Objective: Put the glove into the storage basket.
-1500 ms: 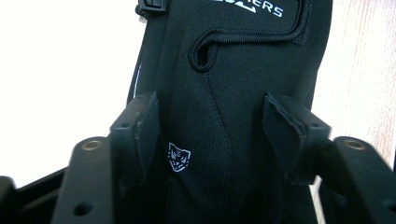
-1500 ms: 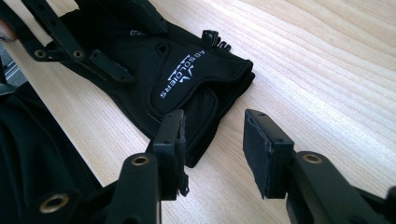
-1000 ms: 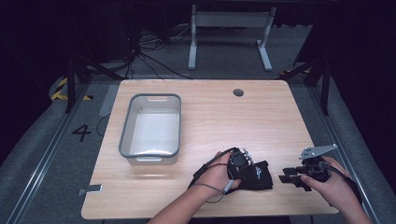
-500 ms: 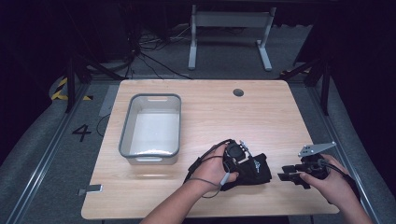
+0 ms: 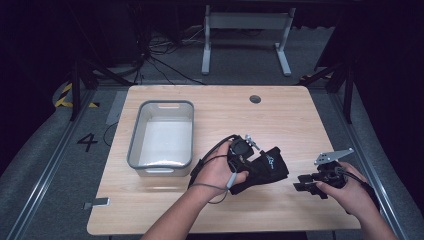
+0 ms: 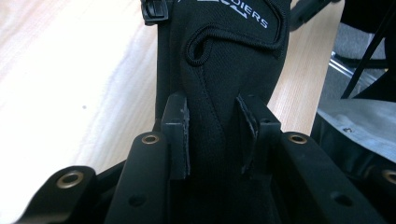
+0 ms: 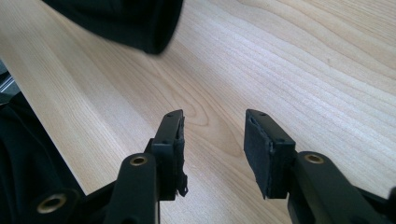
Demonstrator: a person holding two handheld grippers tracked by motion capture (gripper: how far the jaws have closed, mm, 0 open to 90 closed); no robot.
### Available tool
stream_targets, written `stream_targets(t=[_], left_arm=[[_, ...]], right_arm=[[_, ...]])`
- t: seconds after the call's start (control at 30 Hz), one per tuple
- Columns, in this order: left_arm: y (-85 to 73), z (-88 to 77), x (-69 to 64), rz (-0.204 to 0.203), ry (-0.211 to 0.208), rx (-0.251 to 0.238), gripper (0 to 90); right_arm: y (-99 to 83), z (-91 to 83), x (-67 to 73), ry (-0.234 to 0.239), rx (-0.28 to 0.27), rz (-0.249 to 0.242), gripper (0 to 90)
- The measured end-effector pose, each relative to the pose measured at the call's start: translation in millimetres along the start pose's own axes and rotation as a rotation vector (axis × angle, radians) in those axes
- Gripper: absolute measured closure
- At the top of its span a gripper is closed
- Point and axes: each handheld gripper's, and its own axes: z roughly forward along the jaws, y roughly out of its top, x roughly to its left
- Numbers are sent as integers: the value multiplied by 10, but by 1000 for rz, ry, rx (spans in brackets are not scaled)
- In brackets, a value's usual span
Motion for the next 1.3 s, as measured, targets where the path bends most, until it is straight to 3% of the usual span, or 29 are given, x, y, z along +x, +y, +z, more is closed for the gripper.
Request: stream_targets(t=[0.37,0.73,1.0,1.1,1.3], left_arm=[[-53,-345,191,-81,8,-79,670],[-211,-794,460,-203,77,-155,670],[-353,-1061,666,-288,157,-194,669],[-442,-1155,800,-339,216,-205,669],[-609,-1235,1081,-432,285,-240,669]], right_arm=[[-39,102,29,9,24,11,587],[-67,109,38,9,24,26,584],[-63,113,46,11,22,30,582],[-65,118,46,12,21,33,581],[-61,128,47,13,23,32,580]])
